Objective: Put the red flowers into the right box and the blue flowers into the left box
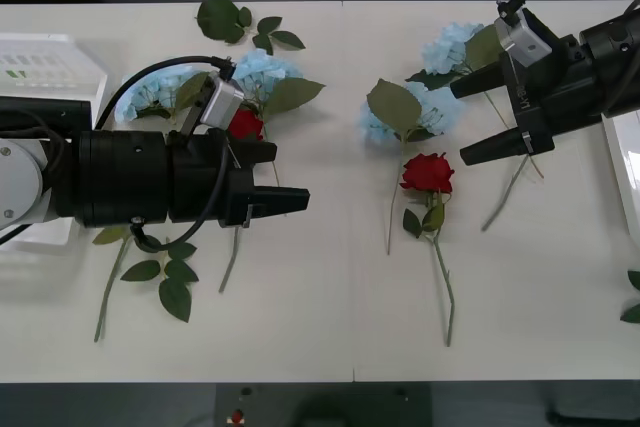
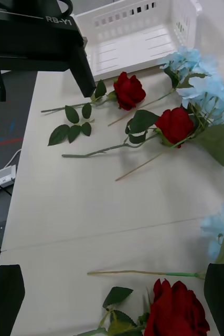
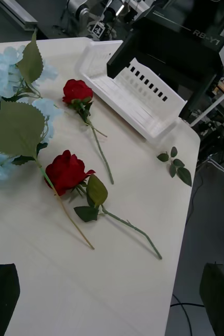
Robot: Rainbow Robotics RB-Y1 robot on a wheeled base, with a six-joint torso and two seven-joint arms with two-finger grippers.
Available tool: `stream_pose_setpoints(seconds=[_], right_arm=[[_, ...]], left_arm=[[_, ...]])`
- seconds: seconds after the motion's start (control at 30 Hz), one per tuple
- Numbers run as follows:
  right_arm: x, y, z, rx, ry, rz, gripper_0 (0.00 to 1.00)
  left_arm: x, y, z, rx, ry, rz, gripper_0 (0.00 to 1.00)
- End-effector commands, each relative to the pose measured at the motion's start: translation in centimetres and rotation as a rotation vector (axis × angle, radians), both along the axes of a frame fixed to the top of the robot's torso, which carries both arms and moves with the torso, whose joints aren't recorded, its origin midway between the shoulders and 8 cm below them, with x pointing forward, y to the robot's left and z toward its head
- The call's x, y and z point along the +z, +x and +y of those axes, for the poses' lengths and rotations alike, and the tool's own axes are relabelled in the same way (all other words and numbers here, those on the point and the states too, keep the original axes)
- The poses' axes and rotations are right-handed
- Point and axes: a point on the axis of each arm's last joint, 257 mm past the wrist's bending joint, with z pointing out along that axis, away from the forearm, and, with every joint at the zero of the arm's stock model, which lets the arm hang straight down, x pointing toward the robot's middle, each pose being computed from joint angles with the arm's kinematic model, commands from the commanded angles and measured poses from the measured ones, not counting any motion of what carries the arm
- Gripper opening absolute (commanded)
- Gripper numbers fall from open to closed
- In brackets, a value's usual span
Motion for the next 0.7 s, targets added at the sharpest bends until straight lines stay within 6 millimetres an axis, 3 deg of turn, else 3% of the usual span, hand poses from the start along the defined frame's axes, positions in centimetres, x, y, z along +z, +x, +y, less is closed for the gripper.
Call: stream_pose_setpoints(seconds=[0.03,0.07,0.1,0.13,0.23,0.4,0.53,0.63,0.7], right_arm=[[-4.0,-1.7,0.1,-0.004,-0.005,0.097,1.0],[-4.1,-1.7,0.1,-0.007,-0.002,0.098,1.0],[-3.0,-1.3,0.1,-0.008,0.001,0.076,1.0],[-2.9,-1.1,0.1,-0.009,0.0,0.072,1.0],[-1.2,-0.5,-0.4,-0.008,-0.017,0.034,1.0],[1.8,0.0,-2.2,0.006,-0.093,-0.022,1.0],[3.4,0.3,-3.2,-0.177,-0.085,0.179,1.0],[4.0,1.7,-4.9,-0.413,-0.085,0.385,1.0],[3.9,1.9,-5.3,-0.447,-0.087,0.414,1.0]], left_arm=[[1.4,0.4,-0.1,-0.019,0.01,-0.076,1.0],[1.4,0.4,-0.1,-0.019,0.01,-0.076,1.0],[-2.2,-0.6,0.1,-0.005,0.009,0.015,1.0],[-2.4,-0.6,0.1,-0.001,0.002,0.024,1.0],[-2.0,-0.3,0.0,0.003,-0.009,0.013,1.0],[0.6,1.6,1.2,0.032,-0.015,-0.031,1.0],[2.4,4.1,3.1,0.094,-0.044,-0.032,1.0],[2.0,8.2,7.1,0.208,-0.02,-0.043,1.0],[2.0,8.9,7.9,0.228,-0.015,-0.049,1.0]])
